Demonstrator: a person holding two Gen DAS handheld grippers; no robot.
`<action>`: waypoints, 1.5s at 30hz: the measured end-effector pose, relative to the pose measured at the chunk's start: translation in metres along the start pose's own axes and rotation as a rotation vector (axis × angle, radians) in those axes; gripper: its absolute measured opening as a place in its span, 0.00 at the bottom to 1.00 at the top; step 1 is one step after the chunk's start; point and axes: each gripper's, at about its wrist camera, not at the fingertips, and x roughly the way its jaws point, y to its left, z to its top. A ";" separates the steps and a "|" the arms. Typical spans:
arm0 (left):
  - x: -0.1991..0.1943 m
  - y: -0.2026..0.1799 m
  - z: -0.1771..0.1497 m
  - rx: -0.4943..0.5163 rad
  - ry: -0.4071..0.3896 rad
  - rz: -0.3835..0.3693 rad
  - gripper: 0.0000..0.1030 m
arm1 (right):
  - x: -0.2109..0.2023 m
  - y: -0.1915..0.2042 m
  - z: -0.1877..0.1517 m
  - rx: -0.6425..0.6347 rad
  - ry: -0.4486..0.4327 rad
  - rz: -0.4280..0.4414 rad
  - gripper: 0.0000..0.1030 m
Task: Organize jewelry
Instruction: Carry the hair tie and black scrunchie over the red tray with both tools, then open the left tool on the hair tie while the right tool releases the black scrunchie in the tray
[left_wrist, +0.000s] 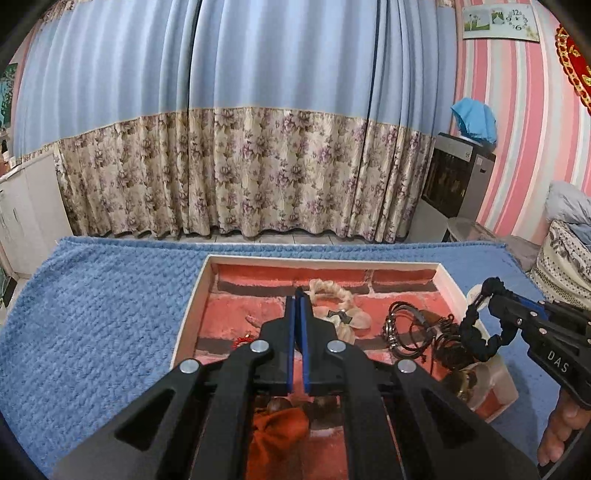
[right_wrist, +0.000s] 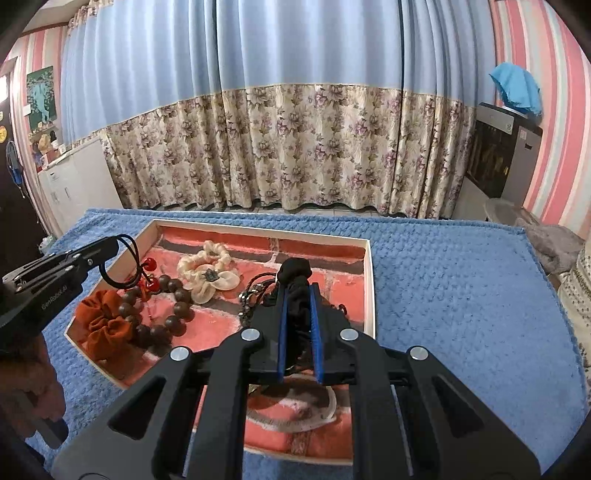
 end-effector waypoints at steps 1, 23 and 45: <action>0.004 0.000 -0.001 0.000 0.006 0.000 0.03 | 0.003 -0.001 0.001 0.000 0.002 -0.004 0.11; 0.056 0.001 -0.028 0.026 0.092 0.099 0.05 | 0.062 -0.014 -0.022 -0.004 0.093 -0.060 0.27; 0.011 0.001 -0.012 0.010 0.033 0.091 0.51 | 0.014 -0.019 -0.008 0.045 0.024 -0.047 0.62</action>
